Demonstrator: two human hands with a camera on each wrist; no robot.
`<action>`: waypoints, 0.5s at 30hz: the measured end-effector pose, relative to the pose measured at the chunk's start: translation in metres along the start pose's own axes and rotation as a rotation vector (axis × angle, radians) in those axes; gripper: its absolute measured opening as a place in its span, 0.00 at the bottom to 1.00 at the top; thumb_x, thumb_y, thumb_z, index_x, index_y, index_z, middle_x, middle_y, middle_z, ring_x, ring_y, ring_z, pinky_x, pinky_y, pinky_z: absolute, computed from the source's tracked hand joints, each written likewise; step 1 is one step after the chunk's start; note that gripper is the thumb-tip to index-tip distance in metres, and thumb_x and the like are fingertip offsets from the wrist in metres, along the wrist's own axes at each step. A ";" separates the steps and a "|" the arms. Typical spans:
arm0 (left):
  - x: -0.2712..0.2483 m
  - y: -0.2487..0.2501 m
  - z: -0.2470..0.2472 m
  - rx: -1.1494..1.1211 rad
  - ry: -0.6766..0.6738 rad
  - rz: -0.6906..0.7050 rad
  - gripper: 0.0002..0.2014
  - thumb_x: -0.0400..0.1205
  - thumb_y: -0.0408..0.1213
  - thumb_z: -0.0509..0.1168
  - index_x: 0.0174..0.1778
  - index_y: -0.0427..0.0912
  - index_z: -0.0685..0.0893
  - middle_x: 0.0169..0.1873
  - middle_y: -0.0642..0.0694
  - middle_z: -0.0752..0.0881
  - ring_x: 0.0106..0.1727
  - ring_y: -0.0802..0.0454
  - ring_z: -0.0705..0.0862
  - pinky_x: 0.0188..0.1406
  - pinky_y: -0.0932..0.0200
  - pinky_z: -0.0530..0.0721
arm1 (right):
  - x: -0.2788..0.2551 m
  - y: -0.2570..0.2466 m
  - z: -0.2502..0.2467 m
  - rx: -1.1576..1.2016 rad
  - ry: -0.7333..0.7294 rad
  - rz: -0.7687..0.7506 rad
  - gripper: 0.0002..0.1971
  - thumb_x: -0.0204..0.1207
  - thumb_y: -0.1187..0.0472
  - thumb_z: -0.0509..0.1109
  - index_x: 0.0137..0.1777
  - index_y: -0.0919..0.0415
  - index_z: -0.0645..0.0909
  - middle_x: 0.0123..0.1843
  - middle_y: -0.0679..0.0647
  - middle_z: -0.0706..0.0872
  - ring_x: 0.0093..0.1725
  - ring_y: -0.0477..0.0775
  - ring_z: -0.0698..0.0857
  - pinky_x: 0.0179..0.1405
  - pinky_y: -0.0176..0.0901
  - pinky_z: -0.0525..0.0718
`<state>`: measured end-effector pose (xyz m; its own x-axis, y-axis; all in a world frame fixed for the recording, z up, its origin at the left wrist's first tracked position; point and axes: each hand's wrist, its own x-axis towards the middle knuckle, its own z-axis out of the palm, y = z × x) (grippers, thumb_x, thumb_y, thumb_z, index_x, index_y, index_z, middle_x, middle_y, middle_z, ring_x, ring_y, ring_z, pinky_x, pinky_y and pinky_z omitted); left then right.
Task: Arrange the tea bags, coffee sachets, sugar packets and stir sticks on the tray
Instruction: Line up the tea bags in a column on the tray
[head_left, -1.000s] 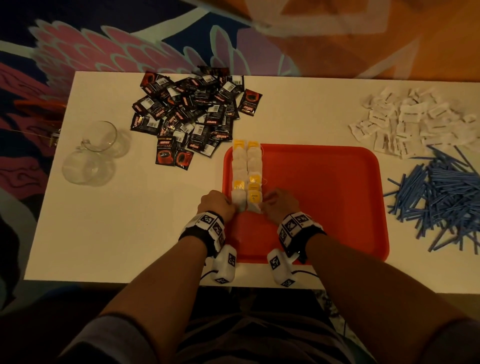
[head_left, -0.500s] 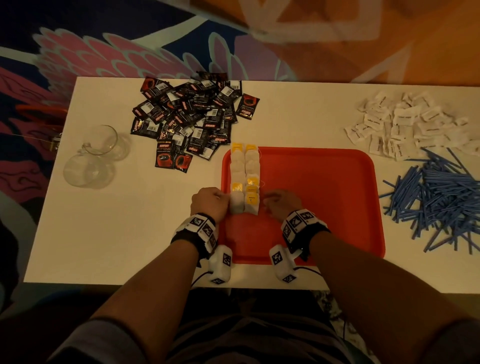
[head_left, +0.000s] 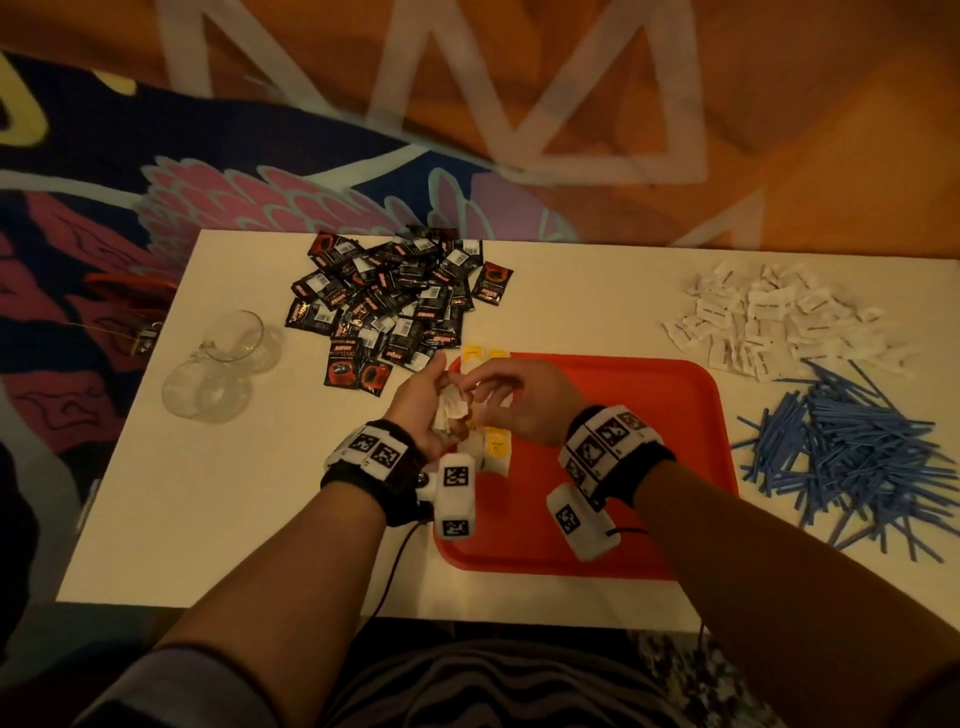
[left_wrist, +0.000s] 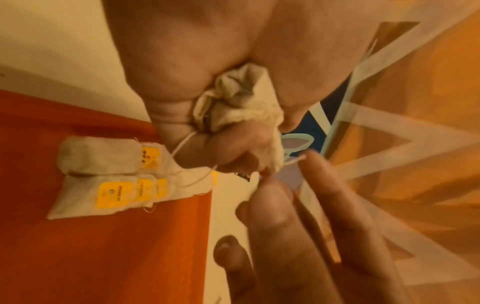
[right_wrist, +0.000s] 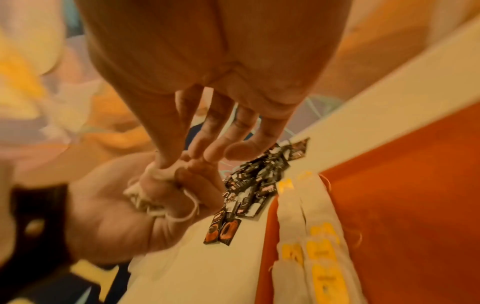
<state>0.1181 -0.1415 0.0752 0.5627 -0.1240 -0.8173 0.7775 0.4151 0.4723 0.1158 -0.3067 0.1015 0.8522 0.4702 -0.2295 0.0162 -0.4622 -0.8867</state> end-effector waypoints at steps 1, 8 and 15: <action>-0.003 0.003 0.004 -0.008 -0.005 -0.005 0.26 0.88 0.60 0.54 0.32 0.45 0.76 0.25 0.47 0.78 0.18 0.52 0.73 0.13 0.69 0.67 | 0.001 -0.006 -0.001 -0.071 -0.014 -0.020 0.15 0.69 0.63 0.82 0.54 0.50 0.87 0.46 0.40 0.85 0.42 0.34 0.82 0.41 0.25 0.79; -0.015 0.012 0.015 0.020 -0.040 0.018 0.19 0.86 0.56 0.62 0.51 0.43 0.85 0.31 0.47 0.83 0.20 0.55 0.75 0.13 0.69 0.67 | 0.009 -0.023 -0.006 -0.095 0.194 -0.095 0.03 0.71 0.59 0.79 0.43 0.51 0.88 0.46 0.46 0.88 0.45 0.44 0.85 0.50 0.39 0.83; -0.033 0.015 0.013 0.200 0.074 0.368 0.14 0.86 0.47 0.66 0.49 0.38 0.86 0.29 0.49 0.81 0.19 0.59 0.70 0.14 0.66 0.66 | 0.016 -0.036 -0.028 0.142 0.315 -0.011 0.06 0.78 0.60 0.73 0.42 0.48 0.81 0.31 0.44 0.88 0.35 0.54 0.83 0.43 0.57 0.86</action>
<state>0.1152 -0.1430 0.1135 0.7971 0.0678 -0.6000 0.5715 0.2362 0.7859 0.1434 -0.3033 0.1410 0.9725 0.2086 -0.1039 -0.0278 -0.3389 -0.9404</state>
